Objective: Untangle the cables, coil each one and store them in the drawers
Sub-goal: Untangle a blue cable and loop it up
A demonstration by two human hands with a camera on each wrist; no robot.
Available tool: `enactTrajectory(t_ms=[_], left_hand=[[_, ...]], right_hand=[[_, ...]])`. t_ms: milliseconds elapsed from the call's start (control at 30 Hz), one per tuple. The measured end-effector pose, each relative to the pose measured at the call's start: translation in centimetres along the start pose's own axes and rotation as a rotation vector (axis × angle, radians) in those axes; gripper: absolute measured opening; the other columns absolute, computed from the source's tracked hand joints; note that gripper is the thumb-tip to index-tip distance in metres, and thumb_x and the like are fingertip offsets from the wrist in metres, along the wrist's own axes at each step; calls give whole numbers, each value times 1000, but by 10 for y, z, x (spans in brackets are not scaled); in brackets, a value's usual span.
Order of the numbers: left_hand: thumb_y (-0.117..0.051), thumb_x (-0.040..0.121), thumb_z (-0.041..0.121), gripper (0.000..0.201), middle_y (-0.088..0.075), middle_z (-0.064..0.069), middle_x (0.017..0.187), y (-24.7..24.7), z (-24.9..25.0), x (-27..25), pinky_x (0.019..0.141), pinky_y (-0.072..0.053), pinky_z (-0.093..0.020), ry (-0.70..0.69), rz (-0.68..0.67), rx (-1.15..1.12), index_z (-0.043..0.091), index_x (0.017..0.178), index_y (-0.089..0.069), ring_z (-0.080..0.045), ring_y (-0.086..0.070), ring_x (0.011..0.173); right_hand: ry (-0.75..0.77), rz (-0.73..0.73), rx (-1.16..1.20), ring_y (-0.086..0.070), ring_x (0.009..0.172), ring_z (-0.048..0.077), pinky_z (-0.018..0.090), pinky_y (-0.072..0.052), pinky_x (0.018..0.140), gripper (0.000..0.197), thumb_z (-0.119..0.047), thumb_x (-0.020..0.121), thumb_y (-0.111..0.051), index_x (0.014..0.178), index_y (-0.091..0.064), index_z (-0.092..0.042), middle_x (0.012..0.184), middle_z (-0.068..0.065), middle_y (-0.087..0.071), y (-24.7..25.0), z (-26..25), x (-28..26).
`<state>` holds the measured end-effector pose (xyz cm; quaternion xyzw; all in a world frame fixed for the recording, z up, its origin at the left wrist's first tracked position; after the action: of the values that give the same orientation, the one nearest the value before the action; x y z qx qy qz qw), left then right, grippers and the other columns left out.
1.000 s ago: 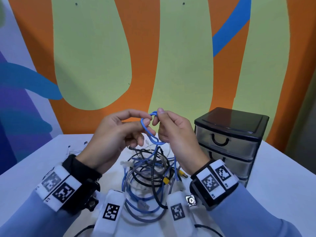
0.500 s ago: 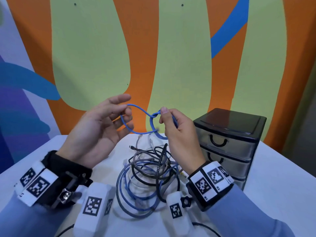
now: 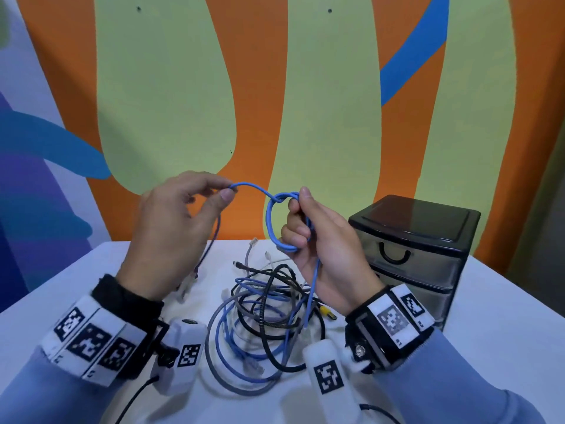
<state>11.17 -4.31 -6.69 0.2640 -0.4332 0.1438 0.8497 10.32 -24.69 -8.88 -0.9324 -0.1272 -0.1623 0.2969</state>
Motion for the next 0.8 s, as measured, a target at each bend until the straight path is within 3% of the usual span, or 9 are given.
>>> enactTrajectory(t_ms=[67,133,200,267,367,500,600,667,800], left_hand=[[-74,99,27,8,-74,8,98,-1,-1,0,79,-54,-35,-25,19,70,26,104,-81,-12,-68,91],[-76,98,21,5,-77,5,88,-5,-1,-2,78,-59,-36,57,-19,-63,22,100,-80,-15,-73,81],[-75,98,13,4,-80,-1,83,-11,5,-5,78,-63,-34,168,-84,-217,13,97,-79,-18,-77,76],[-72,98,3,5,-81,-11,84,-17,11,-8,76,-63,-29,281,-126,-395,2,98,-77,-20,-79,76],[-68,97,-6,7,-80,-18,88,-19,18,-10,81,-65,-31,378,-150,-580,-4,99,-75,-24,-78,77],[-60,98,-9,19,-81,-14,91,-20,23,-13,86,-65,-36,390,-188,-582,1,108,-73,-22,-77,81],[-62,99,1,32,-79,-4,106,-21,28,-16,90,-62,-39,284,-228,-482,22,123,-69,-20,-76,99],[-73,96,10,38,-69,5,121,-20,32,-18,92,-57,-34,81,-214,-299,35,125,-67,-15,-69,112],[-80,90,16,29,-50,4,130,-21,36,-26,100,-46,-26,-184,-260,2,35,111,-73,-12,-55,126]], right_hand=[[-12,-43,-4,-40,56,14,20,-41,57,30,-30,110,-47,90,-54,-10,66,2,-36,-5,2,-3],[30,-51,-112,-46,62,18,24,-44,62,32,-30,111,-46,87,-53,-11,70,5,-41,-8,7,-4],[160,0,-398,-49,71,18,30,-44,66,36,-33,112,-44,82,-52,-14,77,6,-47,-6,13,-3],[284,74,-761,-51,76,11,27,-42,73,40,-38,112,-41,82,-54,-16,83,1,-54,-2,15,-2],[305,111,-922,-51,72,10,24,-38,65,41,-43,111,-40,87,-60,-16,81,2,-62,3,12,-3],[302,100,-878,-43,54,12,27,-37,56,39,-41,110,-45,79,-55,-20,58,-2,-50,4,10,-4],[324,128,-847,-45,51,14,36,-40,58,38,-40,109,-49,81,-59,-17,54,-3,-47,6,13,-1],[324,139,-832,-47,50,16,36,-40,57,37,-39,109,-50,83,-61,-16,52,-4,-49,9,15,0],[326,121,-810,-47,52,18,35,-39,58,39,-38,111,-48,84,-62,-13,52,-5,-50,9,13,1]])
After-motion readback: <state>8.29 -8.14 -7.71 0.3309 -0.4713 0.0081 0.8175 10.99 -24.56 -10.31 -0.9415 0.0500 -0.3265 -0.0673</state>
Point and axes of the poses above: each hand's wrist, its own x-axis towards the middle knuckle, its own y-axis out of the back of the hand, z = x × y, the point moved 1 cm from there along x, towards the middle knuckle
